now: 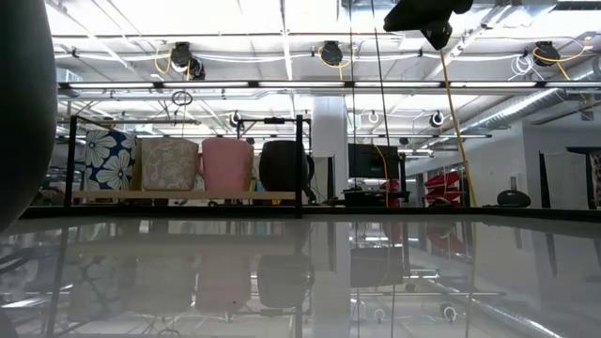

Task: Place coffee mugs
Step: Put the orange mug on the shelf

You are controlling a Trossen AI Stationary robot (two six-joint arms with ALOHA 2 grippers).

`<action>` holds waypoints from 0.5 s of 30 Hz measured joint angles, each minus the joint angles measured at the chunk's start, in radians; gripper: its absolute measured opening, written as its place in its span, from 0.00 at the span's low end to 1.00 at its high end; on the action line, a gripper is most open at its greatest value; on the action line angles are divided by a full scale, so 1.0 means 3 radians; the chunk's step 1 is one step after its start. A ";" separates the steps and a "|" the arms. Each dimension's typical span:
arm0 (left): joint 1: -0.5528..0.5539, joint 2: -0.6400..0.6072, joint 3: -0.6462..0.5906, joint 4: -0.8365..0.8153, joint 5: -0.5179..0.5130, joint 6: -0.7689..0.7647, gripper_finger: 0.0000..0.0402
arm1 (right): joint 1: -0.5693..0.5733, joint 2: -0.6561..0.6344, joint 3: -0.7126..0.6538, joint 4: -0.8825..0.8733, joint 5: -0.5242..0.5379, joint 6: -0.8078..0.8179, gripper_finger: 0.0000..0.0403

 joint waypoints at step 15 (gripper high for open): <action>-0.0093 0.0060 -0.0001 -0.0053 -0.0060 -0.0534 0.51 | 0.0031 0.0000 0.0000 -0.0001 -0.0083 0.0009 0.08</action>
